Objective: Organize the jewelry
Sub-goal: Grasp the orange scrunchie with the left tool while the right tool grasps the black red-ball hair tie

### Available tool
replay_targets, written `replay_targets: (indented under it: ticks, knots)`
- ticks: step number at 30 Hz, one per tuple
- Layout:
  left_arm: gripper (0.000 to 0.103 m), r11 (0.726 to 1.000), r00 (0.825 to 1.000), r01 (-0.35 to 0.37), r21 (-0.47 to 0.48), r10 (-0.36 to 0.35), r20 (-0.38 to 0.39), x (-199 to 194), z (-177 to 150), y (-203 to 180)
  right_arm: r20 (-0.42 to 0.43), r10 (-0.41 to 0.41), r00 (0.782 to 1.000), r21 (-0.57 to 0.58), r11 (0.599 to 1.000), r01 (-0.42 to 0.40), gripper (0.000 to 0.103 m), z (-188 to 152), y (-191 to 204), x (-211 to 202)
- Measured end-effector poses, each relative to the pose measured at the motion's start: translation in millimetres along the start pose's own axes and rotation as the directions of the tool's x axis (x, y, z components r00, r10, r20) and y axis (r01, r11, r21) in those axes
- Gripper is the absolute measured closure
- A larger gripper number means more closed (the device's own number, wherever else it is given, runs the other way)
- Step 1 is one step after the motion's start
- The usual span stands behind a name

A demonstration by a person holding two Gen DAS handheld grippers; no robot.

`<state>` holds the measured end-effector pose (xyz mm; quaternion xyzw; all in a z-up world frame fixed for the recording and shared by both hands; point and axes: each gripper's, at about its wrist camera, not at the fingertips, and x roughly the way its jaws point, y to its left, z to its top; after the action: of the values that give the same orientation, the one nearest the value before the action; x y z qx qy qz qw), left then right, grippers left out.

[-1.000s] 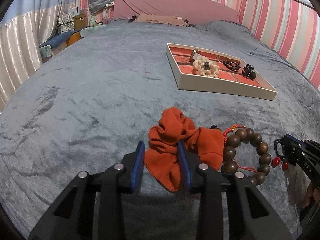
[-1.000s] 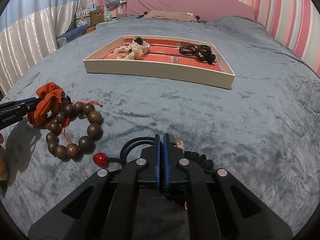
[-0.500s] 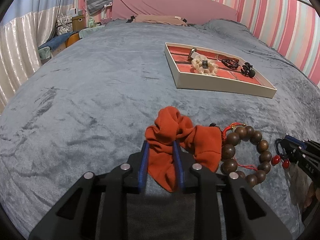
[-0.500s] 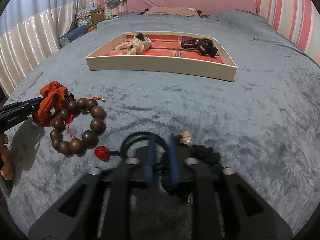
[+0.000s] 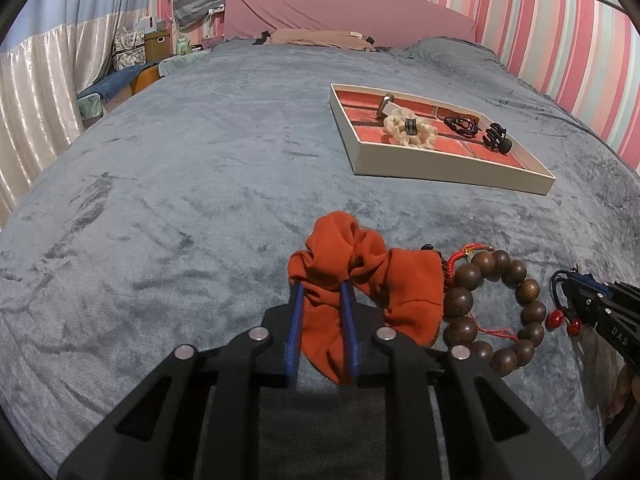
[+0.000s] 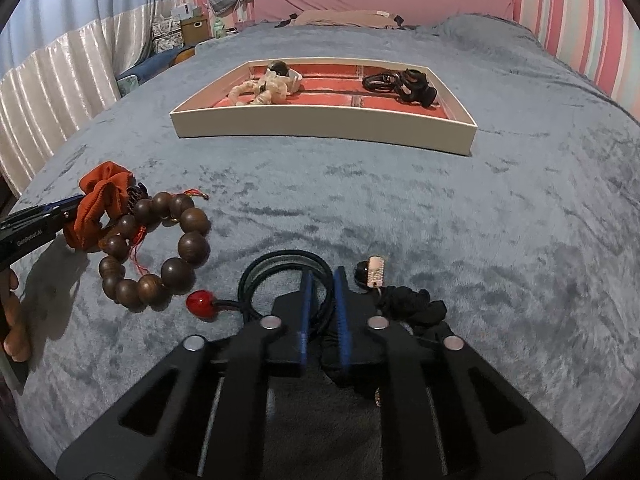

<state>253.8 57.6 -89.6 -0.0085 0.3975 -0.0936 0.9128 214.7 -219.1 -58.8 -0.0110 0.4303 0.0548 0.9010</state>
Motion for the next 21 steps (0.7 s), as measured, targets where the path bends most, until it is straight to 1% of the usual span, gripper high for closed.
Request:
replay_targets:
  ticks: [2,6,11,16,21]
  knots:
    - [0.088,1.000,1.000,0.001,-0.002,-0.001,0.000,0,1,0,0.007,-0.001,1.000,0.001,1.000,0.001,0.096,0,0,-1]
    - [0.094,1.000,1.000,-0.010,0.002,0.010,0.007,-3,2,1,0.042,-0.001,0.999,-0.005,1.000,0.001,0.097,2,1,-9]
    - [0.096,1.000,0.999,-0.007,-0.001,0.007,0.038,-15,8,1,0.098,-0.005,0.995,-0.015,1.000,0.006,0.097,10,3,-22]
    - [0.097,1.000,0.997,-0.007,0.017,0.006,0.075,-29,23,-5,0.140,0.004,0.990,-0.006,1.000,-0.003,0.097,28,-4,-31]
    - [0.097,1.000,0.994,0.002,0.031,-0.006,0.111,-39,45,-12,0.183,0.014,0.983,0.001,1.000,-0.014,0.097,54,-15,-37]
